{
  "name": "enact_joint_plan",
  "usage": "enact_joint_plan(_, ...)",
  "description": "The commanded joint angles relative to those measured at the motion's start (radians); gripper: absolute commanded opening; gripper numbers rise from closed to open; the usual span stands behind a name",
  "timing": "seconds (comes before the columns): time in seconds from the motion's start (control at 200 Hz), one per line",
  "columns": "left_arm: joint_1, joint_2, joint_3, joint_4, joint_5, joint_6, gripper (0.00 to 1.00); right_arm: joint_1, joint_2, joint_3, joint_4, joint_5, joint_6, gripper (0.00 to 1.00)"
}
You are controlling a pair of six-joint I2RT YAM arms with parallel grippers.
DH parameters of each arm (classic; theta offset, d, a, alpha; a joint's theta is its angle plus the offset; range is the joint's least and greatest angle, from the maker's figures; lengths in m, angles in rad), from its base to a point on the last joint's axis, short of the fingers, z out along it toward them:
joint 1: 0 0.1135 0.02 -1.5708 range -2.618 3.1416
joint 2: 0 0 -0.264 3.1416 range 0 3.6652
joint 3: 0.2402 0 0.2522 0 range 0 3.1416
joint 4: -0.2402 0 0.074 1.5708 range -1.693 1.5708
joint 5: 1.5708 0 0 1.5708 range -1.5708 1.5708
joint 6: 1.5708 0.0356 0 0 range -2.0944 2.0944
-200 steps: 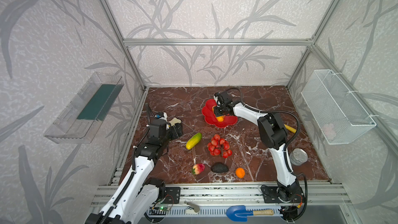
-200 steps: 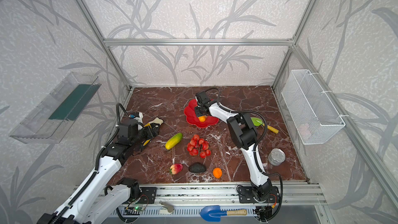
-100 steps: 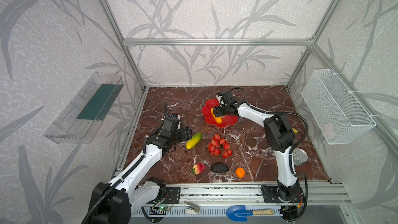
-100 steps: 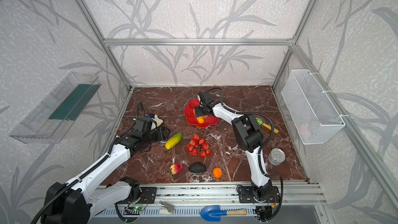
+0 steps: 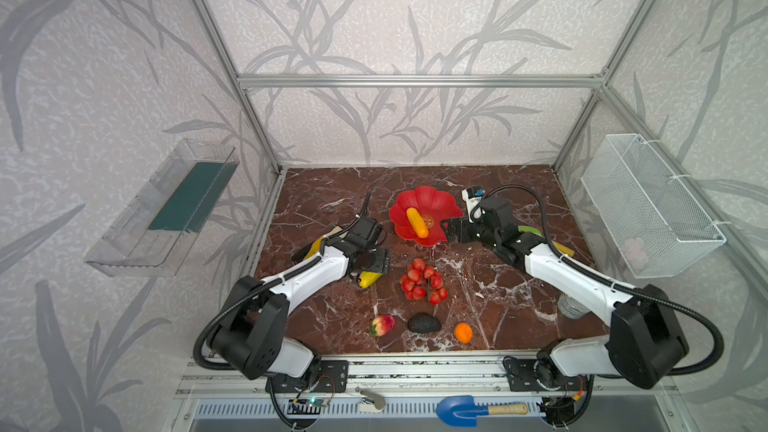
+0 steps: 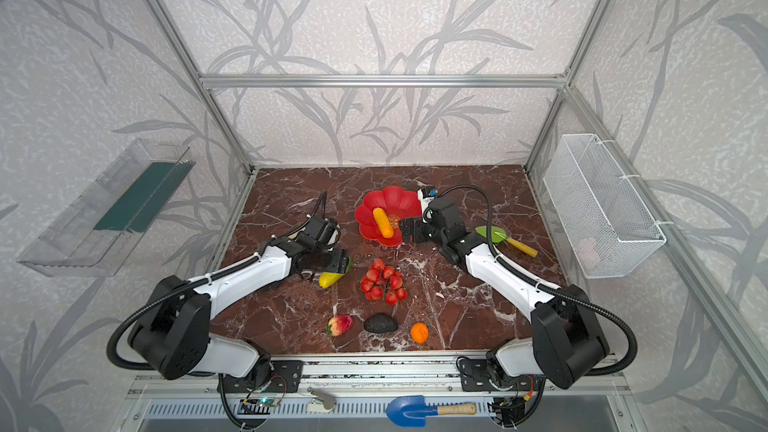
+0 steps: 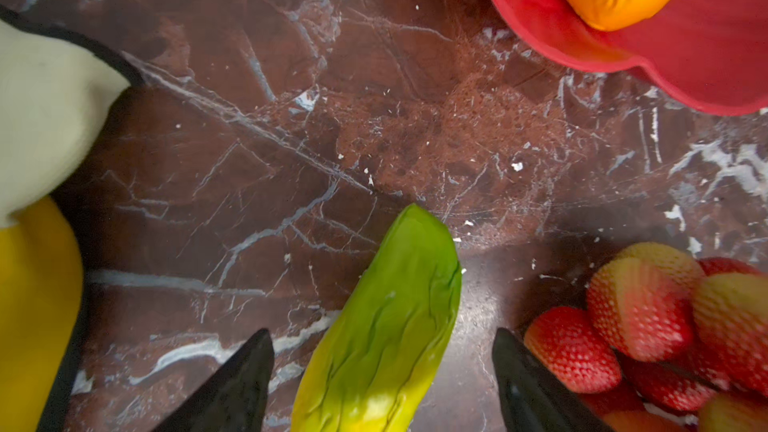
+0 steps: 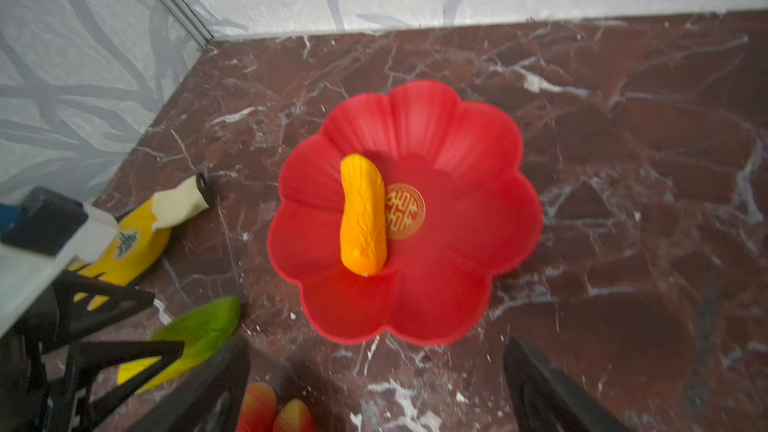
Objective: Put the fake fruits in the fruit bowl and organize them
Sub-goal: 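Grasp the green-yellow fruit with the left gripper while the right gripper withdraws, then lower the green-yellow fruit into the bowl beside the yellow fruit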
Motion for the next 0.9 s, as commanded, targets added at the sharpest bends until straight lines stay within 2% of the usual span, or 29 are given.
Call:
enact_joint_plan(0.0, -0.009, 0.071, 0.051, -0.061, -0.022, 0.03, 0.82, -0.006, -0.103, -0.06, -0.019, 0.04, 0.027, 0.95)
enact_joint_plan(0.085, -0.013, 0.112, 0.06, -0.066, -0.026, 0.026, 0.78, -0.007, -0.163, -0.095, -0.044, 0.059, 0.026, 0.95)
enact_joint_plan(0.165, -0.016, 0.134, 0.061, -0.066, -0.025, 0.017, 0.69, -0.01, -0.204, -0.108, -0.06, 0.074, 0.021, 0.95)
enact_joint_plan(0.315, -0.016, 0.146, 0.056, -0.057, 0.004, 0.003, 0.45, -0.014, -0.239, -0.108, -0.063, 0.098, 0.004, 0.95)
enact_joint_plan(0.37, -0.016, 0.134, 0.058, -0.05, 0.025, -0.012, 0.4, -0.017, -0.242, -0.11, -0.06, 0.104, 0.002, 0.95)
enact_joint_plan(0.545, -0.016, 0.036, 0.112, -0.02, 0.124, -0.087, 0.38, -0.02, -0.246, -0.114, -0.075, 0.095, -0.002, 0.95)
enact_joint_plan(0.66, -0.019, 0.004, 0.163, 0.119, 0.221, -0.171, 0.37, -0.021, -0.274, -0.136, -0.097, 0.098, -0.006, 0.95)
enact_joint_plan(0.75, -0.031, 0.058, 0.235, 0.208, 0.223, -0.222, 0.35, -0.022, -0.316, -0.165, -0.109, 0.095, 0.0, 0.95)
enact_joint_plan(0.895, -0.045, 0.246, 0.45, 0.22, 0.211, -0.268, 0.34, -0.022, -0.392, -0.211, -0.154, 0.094, 0.01, 0.95)
